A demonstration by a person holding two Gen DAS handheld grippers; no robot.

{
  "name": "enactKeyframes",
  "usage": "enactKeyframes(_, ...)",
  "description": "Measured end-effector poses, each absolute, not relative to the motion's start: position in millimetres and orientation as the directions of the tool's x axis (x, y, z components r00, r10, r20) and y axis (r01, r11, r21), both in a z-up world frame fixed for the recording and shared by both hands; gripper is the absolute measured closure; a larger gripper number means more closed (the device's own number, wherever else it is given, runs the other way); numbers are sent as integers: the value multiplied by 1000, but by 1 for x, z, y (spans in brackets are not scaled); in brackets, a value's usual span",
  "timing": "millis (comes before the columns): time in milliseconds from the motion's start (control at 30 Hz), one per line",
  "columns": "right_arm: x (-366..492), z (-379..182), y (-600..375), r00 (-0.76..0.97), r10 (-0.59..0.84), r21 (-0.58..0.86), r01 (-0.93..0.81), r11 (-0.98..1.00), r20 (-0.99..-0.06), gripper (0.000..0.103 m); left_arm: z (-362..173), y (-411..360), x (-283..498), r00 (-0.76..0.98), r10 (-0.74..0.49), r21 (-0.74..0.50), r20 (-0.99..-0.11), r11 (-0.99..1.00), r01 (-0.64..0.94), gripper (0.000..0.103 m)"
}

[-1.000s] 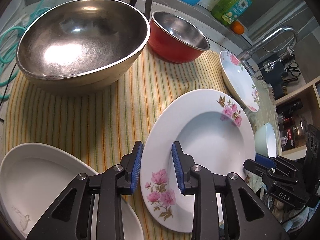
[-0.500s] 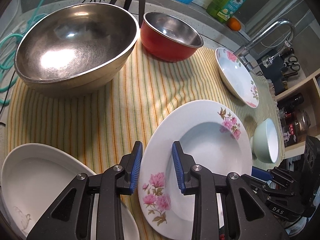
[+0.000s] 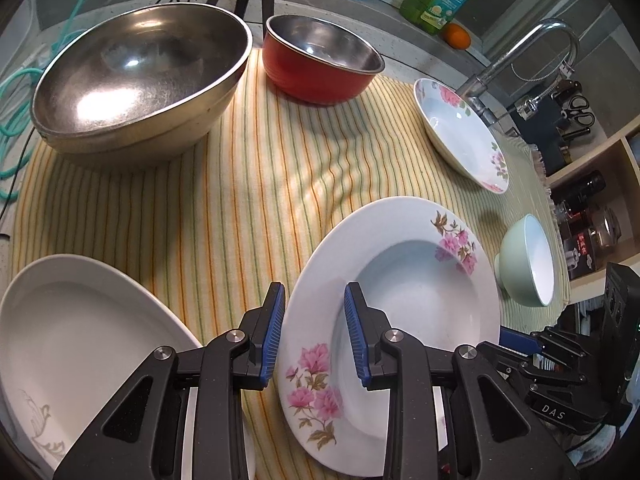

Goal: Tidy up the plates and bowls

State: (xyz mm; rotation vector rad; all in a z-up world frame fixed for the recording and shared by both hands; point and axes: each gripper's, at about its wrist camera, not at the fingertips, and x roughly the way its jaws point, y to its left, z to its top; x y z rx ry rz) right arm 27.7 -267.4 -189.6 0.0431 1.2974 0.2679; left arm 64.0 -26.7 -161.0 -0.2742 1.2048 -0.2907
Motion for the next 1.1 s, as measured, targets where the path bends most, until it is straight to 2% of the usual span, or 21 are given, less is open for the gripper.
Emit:
enactKeyframes(600, 29, -194, -263, 249, 242, 195, -199, 960, -938, 66, -163, -26, 50, 337, -352, -361, -873, 932, 39, 75)
enactKeyframes(667, 28, -192, -264, 257, 249, 199, -205, 958, -934, 58, -161, -25, 50, 340, -353, -365, -872, 930, 29, 75)
enactKeyframes(733, 27, -189, -265, 269, 247, 192, -214, 958, -931, 43, -157, -24, 50, 350, -351, -367, -868, 930, 23, 75)
enactKeyframes(767, 27, -187, -265, 271, 249, 194, -215, 957, -930, 41, -155, -24, 49, 356, -349, -366, -867, 930, 23, 74)
enactKeyframes(1100, 21, -160, -281, 300, 309, 237, -254, 938, -902, 38, -132, -28, 54, 406, -359, -385, -840, 923, 18, 61)
